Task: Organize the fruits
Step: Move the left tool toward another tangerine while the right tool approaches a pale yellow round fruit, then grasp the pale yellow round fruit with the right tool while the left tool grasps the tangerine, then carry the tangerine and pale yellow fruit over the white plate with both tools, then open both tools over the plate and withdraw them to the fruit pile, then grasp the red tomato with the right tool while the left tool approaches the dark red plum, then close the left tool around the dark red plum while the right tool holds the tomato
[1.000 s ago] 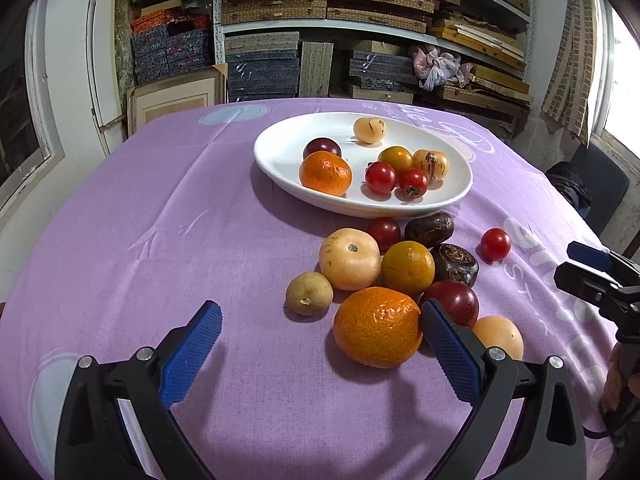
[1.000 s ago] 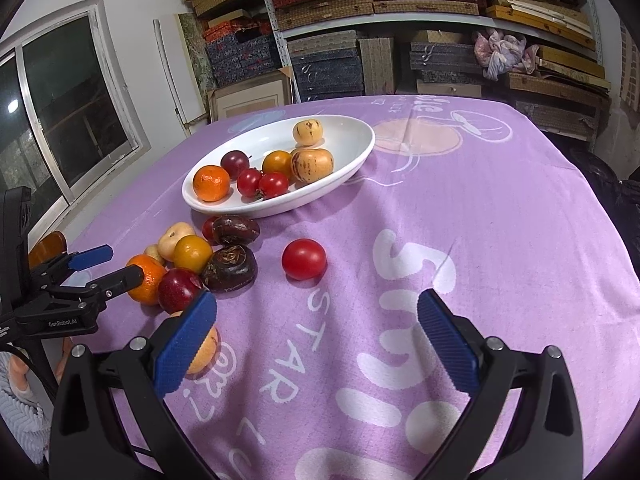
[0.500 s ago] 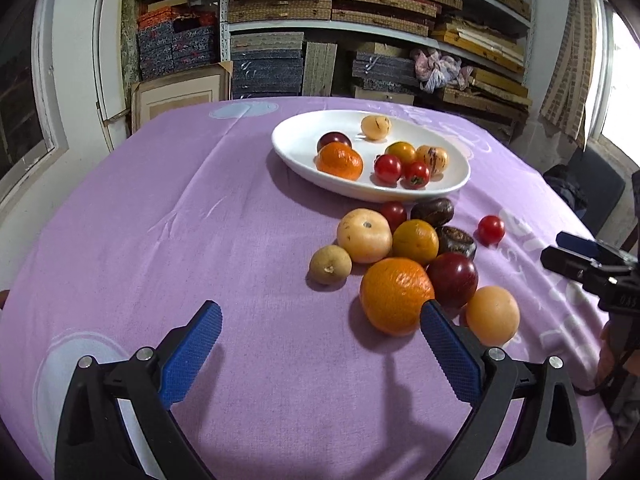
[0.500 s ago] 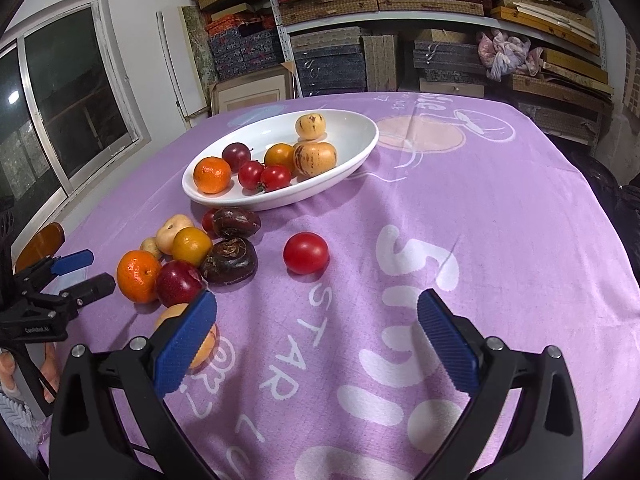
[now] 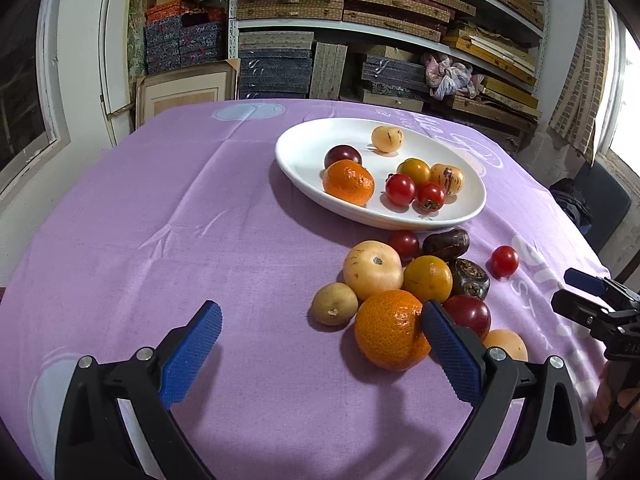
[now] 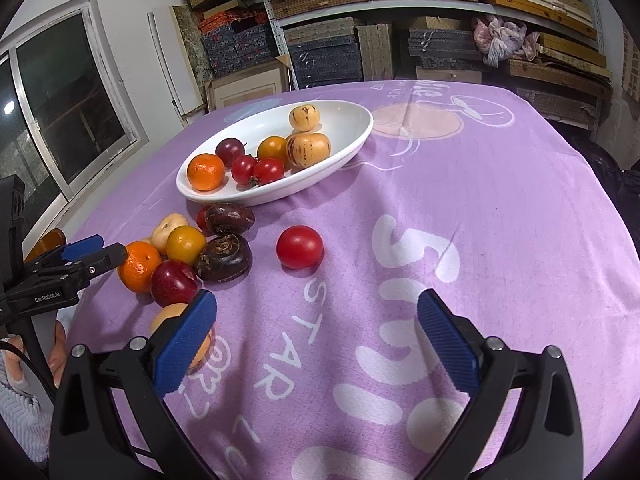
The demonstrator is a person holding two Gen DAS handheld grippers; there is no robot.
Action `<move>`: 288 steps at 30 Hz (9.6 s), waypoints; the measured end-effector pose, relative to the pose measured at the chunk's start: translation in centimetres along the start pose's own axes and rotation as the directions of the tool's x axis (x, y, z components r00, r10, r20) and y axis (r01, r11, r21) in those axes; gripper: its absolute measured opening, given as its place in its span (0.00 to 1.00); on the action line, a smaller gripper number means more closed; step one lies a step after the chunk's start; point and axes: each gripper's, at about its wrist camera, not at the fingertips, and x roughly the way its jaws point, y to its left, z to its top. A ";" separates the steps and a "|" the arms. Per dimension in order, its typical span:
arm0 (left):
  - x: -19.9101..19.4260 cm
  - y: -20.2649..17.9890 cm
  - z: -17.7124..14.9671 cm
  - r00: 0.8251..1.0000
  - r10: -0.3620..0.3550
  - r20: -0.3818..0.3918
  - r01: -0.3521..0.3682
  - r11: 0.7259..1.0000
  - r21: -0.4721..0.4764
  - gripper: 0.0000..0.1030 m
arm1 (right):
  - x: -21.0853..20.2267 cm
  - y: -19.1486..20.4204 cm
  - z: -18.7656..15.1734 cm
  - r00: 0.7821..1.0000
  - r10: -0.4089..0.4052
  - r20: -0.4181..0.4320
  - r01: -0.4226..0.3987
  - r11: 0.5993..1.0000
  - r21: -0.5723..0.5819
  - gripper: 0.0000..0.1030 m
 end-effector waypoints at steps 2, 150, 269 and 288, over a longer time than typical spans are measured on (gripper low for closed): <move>-0.7 0.8 -0.5 1.000 0.024 -0.003 -0.024 1.000 0.008 0.97 | 0.0 0.0 0.0 1.000 0.000 0.003 0.000 1.000 -0.001 0.96; 14.0 1.7 15.3 0.998 0.054 -0.020 -0.055 0.997 -0.059 0.46 | 13.4 0.6 17.5 0.998 -0.065 0.025 0.066 0.996 -0.053 0.44; 4.0 -7.3 -2.6 0.991 -0.119 -0.068 0.132 0.965 0.227 0.97 | 6.9 1.5 3.7 0.992 -0.036 -0.125 0.017 0.989 -0.146 0.50; 4.5 -7.5 -2.3 0.992 -0.097 -0.075 0.111 0.970 0.216 0.97 | 7.0 2.8 3.4 0.991 -0.055 -0.118 0.029 0.975 -0.218 0.31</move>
